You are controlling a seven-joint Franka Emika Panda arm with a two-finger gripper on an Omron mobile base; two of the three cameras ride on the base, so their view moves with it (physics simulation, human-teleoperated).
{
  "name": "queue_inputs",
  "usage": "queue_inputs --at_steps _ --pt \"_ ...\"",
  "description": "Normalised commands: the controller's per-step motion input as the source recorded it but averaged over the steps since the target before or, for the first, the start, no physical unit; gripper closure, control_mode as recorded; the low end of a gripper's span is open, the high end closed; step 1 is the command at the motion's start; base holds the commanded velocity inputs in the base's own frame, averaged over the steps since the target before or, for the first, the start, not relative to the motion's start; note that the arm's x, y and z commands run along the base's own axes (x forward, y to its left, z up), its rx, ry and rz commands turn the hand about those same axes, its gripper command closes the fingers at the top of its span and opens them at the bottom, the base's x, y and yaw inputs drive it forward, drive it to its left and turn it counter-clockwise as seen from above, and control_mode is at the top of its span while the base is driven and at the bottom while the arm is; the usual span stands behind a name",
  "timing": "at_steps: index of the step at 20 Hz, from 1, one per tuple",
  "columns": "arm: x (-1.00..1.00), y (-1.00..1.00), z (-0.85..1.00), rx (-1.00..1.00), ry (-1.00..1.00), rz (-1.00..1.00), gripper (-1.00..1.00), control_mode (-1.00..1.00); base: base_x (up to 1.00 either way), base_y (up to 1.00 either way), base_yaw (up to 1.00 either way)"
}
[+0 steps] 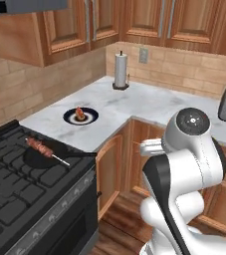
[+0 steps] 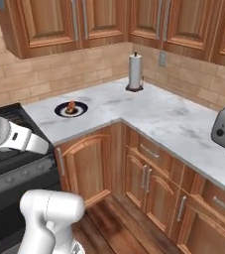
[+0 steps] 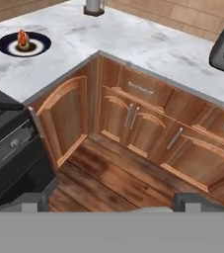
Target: Place the cold items (kiwi and apple) from the fridge in one tupperware on the dining counter. Place the warm items (kebab skewer and hot dog) in the stove area in another tupperware.
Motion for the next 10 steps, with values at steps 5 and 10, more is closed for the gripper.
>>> queue_inputs --at_steps 5,10 --pt "0.00 0.00 0.00 0.00 0.00 0.00 -1.00 1.00 0.57 -0.25 0.42" --pt "0.00 0.00 0.00 0.00 0.00 0.00 -1.00 1.00 0.54 -0.24 0.67"
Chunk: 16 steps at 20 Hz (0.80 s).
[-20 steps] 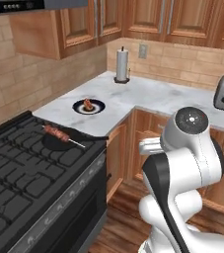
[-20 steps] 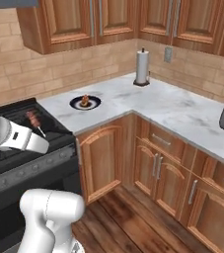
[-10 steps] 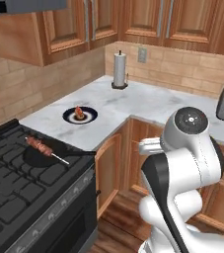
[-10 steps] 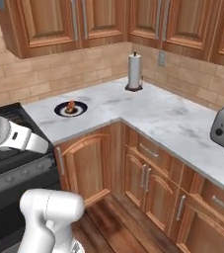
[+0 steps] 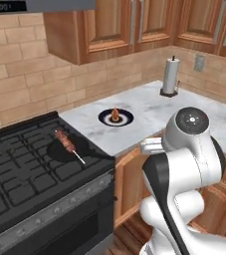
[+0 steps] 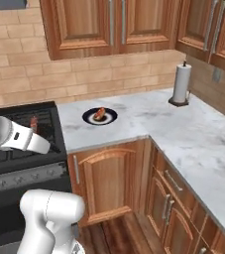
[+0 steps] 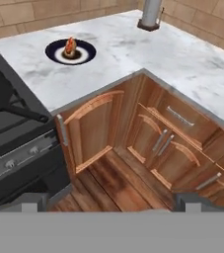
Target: Place the cold items (kiwi and apple) from the fridge in one tupperware on the dining counter. Place the warm items (kebab skewer and hot dog) in the stove area in another tupperware.
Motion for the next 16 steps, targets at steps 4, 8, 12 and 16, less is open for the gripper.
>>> queue_inputs --at_steps 4,8,12,16 --pt "0.00 0.00 0.00 0.00 0.00 0.00 -1.00 1.00 0.55 -0.44 0.52" --pt "0.00 0.00 0.00 0.00 0.00 0.00 -1.00 1.00 0.61 -0.45 0.32" --pt "0.00 0.00 0.00 0.00 0.00 0.00 -1.00 1.00 0.68 -0.41 0.23" --pt "0.00 0.00 0.00 0.00 0.00 0.00 -1.00 1.00 0.62 -0.38 0.27"
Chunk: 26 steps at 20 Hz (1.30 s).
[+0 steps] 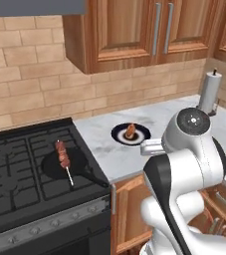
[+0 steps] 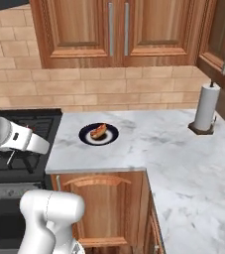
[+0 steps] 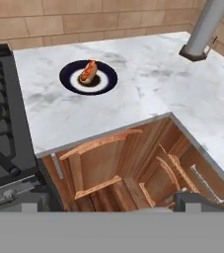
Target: Place the cold items (kiwi and apple) from the fridge in one tupperware on the dining counter. Place the warm items (kebab skewer and hot dog) in the stove area in another tupperware.
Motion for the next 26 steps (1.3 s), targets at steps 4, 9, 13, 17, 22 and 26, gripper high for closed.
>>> queue_inputs --at_steps 4,9,13,17,22,26 --pt "0.00 0.00 0.00 0.00 0.00 0.00 -1.00 1.00 0.61 -0.35 0.38" --pt "0.00 0.00 0.00 0.00 0.00 0.00 -1.00 1.00 0.62 -0.36 0.39" --pt "0.16 -0.15 0.00 0.12 0.00 0.00 -1.00 -1.00 0.43 -0.38 0.13" --pt "0.69 -0.60 0.00 0.39 0.00 0.00 -1.00 -1.00 0.00 0.00 0.00" --pt "0.51 -0.53 -0.02 0.24 0.11 -0.04 -1.00 -1.00 0.00 0.00 0.00" --pt "0.35 -0.47 -0.14 0.09 0.26 -0.13 -1.00 -1.00 0.00 0.00 0.00"
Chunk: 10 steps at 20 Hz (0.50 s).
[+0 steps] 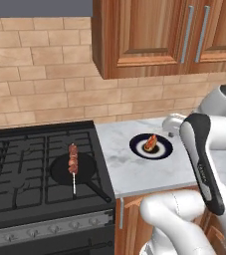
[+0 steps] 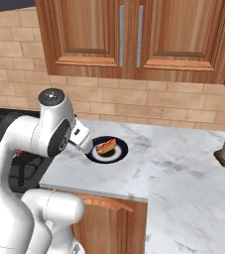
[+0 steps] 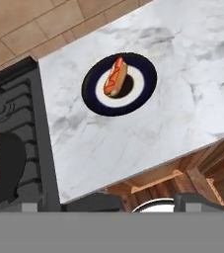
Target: Place the cold items (kiwi and apple) from the fridge in one tupperware on the dining counter. Place the warm items (kebab skewer and hot dog) in the stove area in another tupperware.
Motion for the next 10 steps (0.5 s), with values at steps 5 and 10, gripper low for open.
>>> queue_inputs --at_steps 5,10 --pt "0.41 -0.37 -0.20 0.12 0.43 -0.16 -1.00 -1.00 0.00 0.00 0.00" --pt "0.24 -0.09 -0.42 0.00 0.14 0.00 -1.00 -1.00 0.00 0.00 0.00"
